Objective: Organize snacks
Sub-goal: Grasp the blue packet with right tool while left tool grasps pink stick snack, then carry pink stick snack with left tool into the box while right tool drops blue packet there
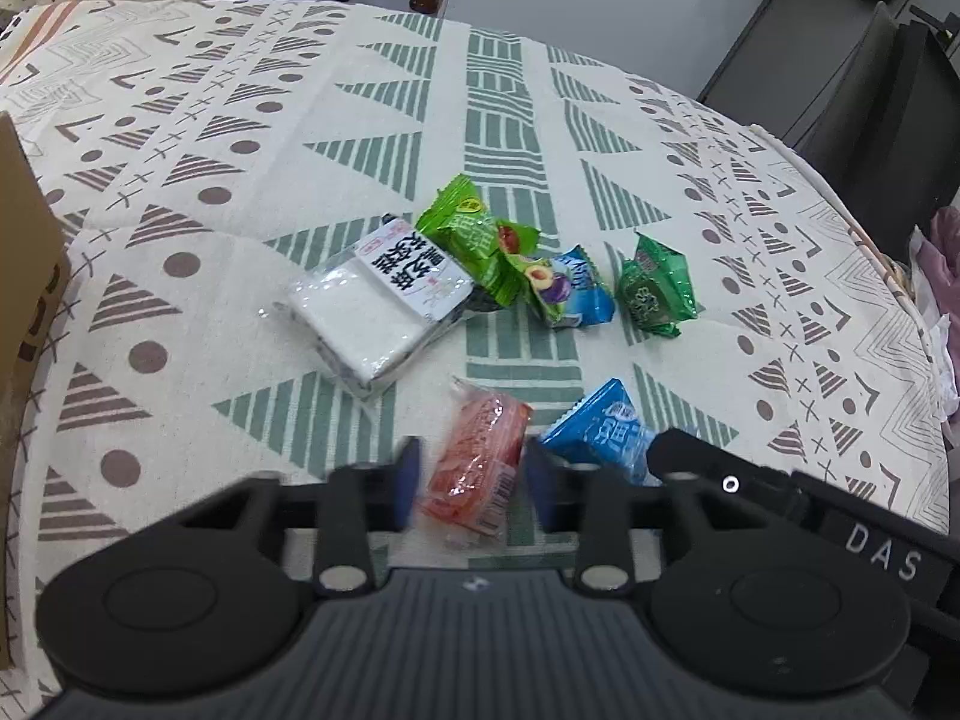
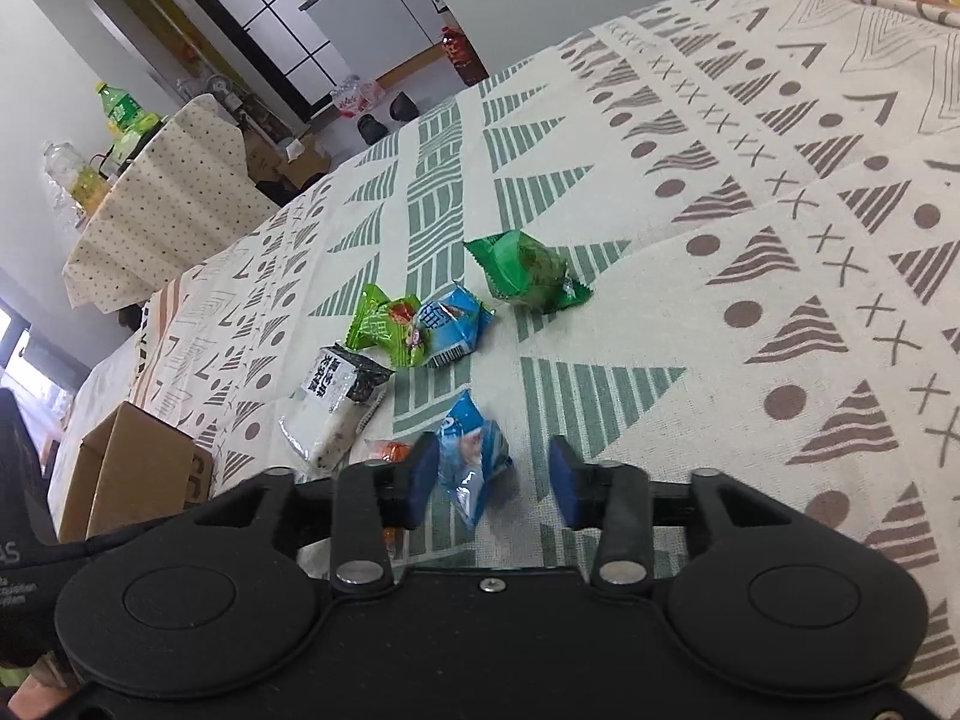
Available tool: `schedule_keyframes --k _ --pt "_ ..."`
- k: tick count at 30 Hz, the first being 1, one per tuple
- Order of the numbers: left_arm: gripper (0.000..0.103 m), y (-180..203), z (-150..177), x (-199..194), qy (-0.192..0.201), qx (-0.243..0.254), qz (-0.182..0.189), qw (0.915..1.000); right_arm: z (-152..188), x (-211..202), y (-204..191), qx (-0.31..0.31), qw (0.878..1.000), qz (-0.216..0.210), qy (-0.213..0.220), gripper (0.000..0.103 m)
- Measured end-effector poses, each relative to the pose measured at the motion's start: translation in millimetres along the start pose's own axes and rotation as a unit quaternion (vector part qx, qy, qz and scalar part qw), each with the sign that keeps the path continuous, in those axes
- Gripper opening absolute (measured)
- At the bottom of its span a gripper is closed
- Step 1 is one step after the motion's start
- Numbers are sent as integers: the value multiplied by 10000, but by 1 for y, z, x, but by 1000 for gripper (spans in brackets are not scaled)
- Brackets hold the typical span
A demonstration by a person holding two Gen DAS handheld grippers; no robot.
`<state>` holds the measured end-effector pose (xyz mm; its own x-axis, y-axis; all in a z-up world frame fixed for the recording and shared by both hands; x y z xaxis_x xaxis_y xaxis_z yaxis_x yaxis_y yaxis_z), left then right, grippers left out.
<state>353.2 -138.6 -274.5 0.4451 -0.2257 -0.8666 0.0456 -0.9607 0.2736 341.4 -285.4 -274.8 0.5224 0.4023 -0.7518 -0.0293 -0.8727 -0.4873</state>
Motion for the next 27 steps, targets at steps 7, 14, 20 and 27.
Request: schedule_keyframes --k 7,14,20,27 --pt "18 -10 0 -6 -4 -167 -31 9999 -3 13 -6 -32 10000 -62 2 54" --pt "17 -24 -2 -17 66 -338 -132 9993 0 24 -11 -147 9999 1 -70 30" --pt "17 -27 -1 -31 138 -369 -132 9991 4 16 -15 -136 9998 -105 -94 26" --pt "17 -33 -3 -57 307 -454 -167 9984 1 0 -34 -398 9990 -178 114 24"
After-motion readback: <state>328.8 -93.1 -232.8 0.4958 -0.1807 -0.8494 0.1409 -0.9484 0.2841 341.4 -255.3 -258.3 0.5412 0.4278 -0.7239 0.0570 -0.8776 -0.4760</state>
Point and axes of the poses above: each gripper's, at about its wrist camera, not at the fingertips, and x roughly the way its jaws point, y to its right, z to its underside, the point moved 9 cm from there along x, roughly the way its jaws point, and after that the axes turned 3 degrees about -y, right-handed, at the moved point
